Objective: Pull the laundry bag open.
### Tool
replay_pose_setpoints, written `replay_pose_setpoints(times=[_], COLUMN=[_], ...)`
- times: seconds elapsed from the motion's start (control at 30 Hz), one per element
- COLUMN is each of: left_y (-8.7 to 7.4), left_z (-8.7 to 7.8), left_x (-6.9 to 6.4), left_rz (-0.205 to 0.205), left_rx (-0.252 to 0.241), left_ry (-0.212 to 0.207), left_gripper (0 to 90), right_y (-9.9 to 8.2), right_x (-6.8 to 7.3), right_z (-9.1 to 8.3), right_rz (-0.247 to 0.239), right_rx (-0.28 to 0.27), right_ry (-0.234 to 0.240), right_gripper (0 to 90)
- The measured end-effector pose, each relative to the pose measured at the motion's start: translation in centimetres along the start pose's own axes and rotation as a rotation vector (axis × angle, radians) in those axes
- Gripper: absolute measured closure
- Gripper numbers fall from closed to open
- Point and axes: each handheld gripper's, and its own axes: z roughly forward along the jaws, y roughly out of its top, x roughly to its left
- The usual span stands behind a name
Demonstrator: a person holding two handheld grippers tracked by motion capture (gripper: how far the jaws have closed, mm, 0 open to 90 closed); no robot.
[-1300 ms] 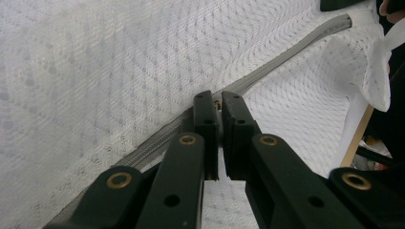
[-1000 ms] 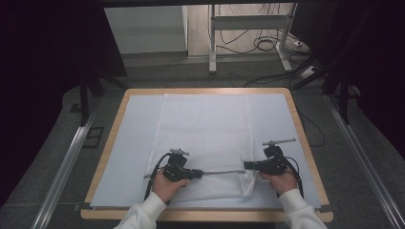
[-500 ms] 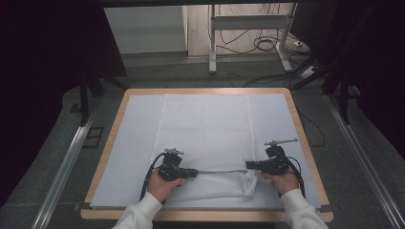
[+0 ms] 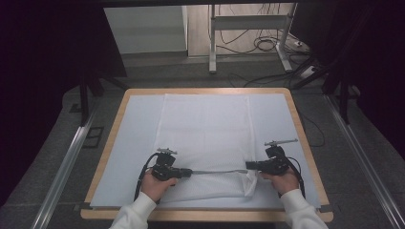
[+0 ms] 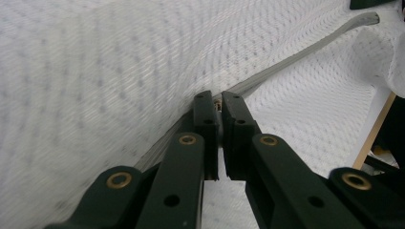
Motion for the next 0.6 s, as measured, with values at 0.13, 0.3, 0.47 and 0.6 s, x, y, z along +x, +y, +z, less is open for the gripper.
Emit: replay_pose_setpoints(times=[0.13, 0.3, 0.47, 0.6], left_y=[-0.16, -0.34, -0.46, -0.59], left_z=[-0.28, -0.45, -0.70, -1.02], left_x=[0.19, 0.38, 0.54, 0.84], left_rz=[-0.003, -0.006, -0.012, -0.020], left_rx=[-0.004, -0.008, -0.010, -0.022], left_ry=[0.002, 0.010, 0.017, 0.019], left_gripper=[86.6, 86.6, 86.6, 86.6], right_y=[-0.02, -0.04, -0.05, -0.07], right_x=[0.02, -0.01, -0.01, 0.00], right_z=[-0.04, -0.04, -0.05, -0.01], right_rz=[0.000, 0.003, 0.004, 0.003], right_rx=[-0.001, -0.001, -0.001, 0.002], right_ry=[0.001, 0.000, 0.002, 0.002], right_gripper=[87.7, 87.7, 87.7, 87.7])
